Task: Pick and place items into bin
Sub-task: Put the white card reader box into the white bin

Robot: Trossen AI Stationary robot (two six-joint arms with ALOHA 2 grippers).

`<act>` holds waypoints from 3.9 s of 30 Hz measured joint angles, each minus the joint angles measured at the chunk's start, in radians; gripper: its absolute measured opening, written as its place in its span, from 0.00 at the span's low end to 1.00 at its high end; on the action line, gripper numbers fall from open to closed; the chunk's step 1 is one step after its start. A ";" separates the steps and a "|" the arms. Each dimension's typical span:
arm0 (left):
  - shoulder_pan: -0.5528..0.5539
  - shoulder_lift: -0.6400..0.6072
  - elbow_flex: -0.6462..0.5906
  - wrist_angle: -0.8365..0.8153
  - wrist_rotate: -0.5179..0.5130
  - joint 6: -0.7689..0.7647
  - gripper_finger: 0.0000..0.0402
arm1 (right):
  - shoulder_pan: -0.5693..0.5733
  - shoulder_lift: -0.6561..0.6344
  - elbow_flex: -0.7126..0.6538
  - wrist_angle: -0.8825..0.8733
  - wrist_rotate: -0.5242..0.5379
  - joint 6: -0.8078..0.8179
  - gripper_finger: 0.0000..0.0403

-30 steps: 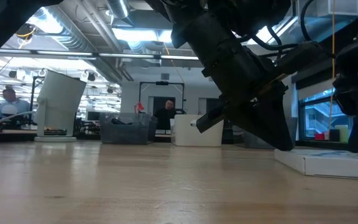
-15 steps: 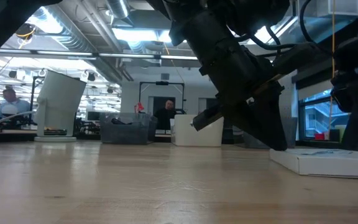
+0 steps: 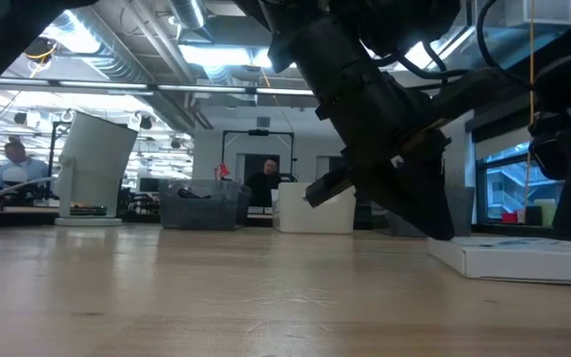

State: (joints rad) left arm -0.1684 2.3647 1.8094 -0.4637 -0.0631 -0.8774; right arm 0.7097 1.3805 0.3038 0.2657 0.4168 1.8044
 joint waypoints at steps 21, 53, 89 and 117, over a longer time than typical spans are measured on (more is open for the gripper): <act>0.000 -0.016 -0.020 0.059 -0.024 0.005 0.01 | 0.000 -0.005 0.000 -0.013 -0.020 0.000 0.30; 0.014 -0.041 0.034 -0.084 0.026 0.027 0.01 | 0.000 -0.212 0.002 -0.189 -0.026 -0.085 0.30; 0.021 -0.037 0.030 0.027 0.037 0.032 0.01 | 0.000 -0.211 0.001 -0.260 -0.026 -0.082 0.30; 0.020 -0.016 -0.008 0.056 0.058 0.024 0.01 | 0.001 -0.183 0.001 -0.269 -0.079 -0.003 0.30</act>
State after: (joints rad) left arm -0.1482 2.3483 1.8015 -0.4076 -0.0056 -0.8535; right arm 0.7105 1.1973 0.3046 -0.0036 0.3378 1.8015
